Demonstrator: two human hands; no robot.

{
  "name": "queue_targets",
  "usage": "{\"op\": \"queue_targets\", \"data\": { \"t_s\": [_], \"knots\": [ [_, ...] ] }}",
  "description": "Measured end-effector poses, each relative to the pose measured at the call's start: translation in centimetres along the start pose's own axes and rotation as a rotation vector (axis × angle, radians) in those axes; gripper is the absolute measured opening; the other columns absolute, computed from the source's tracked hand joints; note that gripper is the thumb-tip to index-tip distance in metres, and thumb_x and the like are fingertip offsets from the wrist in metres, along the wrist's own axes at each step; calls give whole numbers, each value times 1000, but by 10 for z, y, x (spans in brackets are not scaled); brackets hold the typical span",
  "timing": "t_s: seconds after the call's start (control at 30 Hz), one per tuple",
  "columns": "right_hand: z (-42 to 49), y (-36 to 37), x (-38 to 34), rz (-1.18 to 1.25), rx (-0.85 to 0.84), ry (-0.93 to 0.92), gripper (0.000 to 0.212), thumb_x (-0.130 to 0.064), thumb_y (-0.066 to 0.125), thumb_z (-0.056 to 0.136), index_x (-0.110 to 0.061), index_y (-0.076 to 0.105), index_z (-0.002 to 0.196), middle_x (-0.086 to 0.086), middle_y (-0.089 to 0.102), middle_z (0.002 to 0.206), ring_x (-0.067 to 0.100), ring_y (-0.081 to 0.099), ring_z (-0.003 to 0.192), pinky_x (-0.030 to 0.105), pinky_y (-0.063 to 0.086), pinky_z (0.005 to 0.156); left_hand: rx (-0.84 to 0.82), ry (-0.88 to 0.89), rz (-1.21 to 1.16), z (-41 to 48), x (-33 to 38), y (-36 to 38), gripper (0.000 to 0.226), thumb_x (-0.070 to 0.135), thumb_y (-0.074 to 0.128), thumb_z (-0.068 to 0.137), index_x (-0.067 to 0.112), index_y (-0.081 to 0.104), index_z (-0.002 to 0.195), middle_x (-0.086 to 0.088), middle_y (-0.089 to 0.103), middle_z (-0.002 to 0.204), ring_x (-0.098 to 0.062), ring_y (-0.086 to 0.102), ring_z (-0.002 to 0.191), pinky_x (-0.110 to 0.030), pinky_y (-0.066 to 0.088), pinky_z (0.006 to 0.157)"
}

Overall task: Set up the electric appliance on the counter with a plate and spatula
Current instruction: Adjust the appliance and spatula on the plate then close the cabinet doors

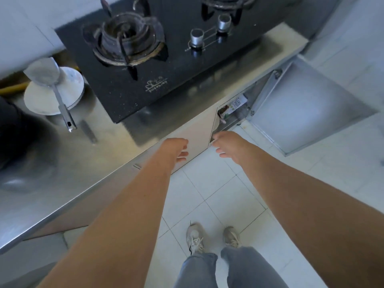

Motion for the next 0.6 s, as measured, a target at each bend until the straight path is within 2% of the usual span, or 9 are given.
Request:
{"op": "queue_targets", "data": {
  "t_s": [0.07, 0.2, 0.27, 0.33, 0.43, 0.53, 0.6],
  "knots": [
    [-2, -40, 12, 35, 55, 2, 22, -3, 52, 91, -20, 48, 105, 7, 51, 108, 25, 51, 95, 40, 48, 95, -25, 18, 55, -8, 17, 31, 17, 15, 52, 96, 8, 55, 111, -9, 57, 107, -24, 59, 95, -35, 53, 82],
    [-2, -113, 38, 87, 123, 40, 20, -5, 55, 91, -20, 50, 105, 9, 53, 107, 26, 52, 94, 42, 48, 95, -94, 45, 152, -20, 40, 100, 17, 13, 51, 95, 8, 57, 110, -9, 55, 104, -24, 57, 93, -35, 50, 87],
    [1, -146, 48, 102, 150, 44, 26, -6, 55, 91, -19, 56, 114, 9, 53, 107, 26, 53, 93, 42, 49, 94, -125, 69, 189, -22, 50, 134, 19, 15, 52, 95, 8, 57, 113, -9, 56, 104, -24, 57, 91, -37, 50, 91],
    [4, -177, 56, 74, 169, 50, 37, -7, 54, 92, -10, 56, 129, 9, 52, 106, 26, 52, 93, 42, 49, 95, -141, 70, 205, -22, 59, 166, 14, 17, 52, 95, 10, 55, 107, -8, 58, 105, -23, 58, 89, -37, 51, 92],
    [11, -239, 68, -2, 198, 39, 41, -7, 52, 92, -5, 52, 134, 8, 50, 106, 24, 49, 95, 42, 47, 98, -129, 46, 222, -21, 79, 227, 10, 17, 51, 96, 10, 52, 103, -7, 58, 104, -20, 58, 83, -35, 51, 89],
    [25, -302, 77, -132, 257, 8, 41, -6, 49, 93, -4, 52, 134, 5, 47, 105, 20, 45, 95, 34, 43, 88, -144, 46, 226, -20, 99, 285, 7, 13, 48, 96, 10, 51, 102, -7, 56, 104, -22, 56, 88, -33, 50, 87],
    [36, -343, 85, -227, 298, 26, 39, -2, 45, 92, 3, 55, 130, 9, 49, 99, 20, 45, 91, 31, 39, 80, -177, 55, 229, -19, 109, 322, 8, 10, 48, 95, 11, 54, 91, -6, 56, 97, -20, 55, 80, -33, 50, 82]
  ]
}}
Point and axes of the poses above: each hand's wrist, its own z-axis towards the middle knuckle, its own y-axis out of the palm, x = y × z, the point moved 5 cm from there along z, towards the middle knuckle
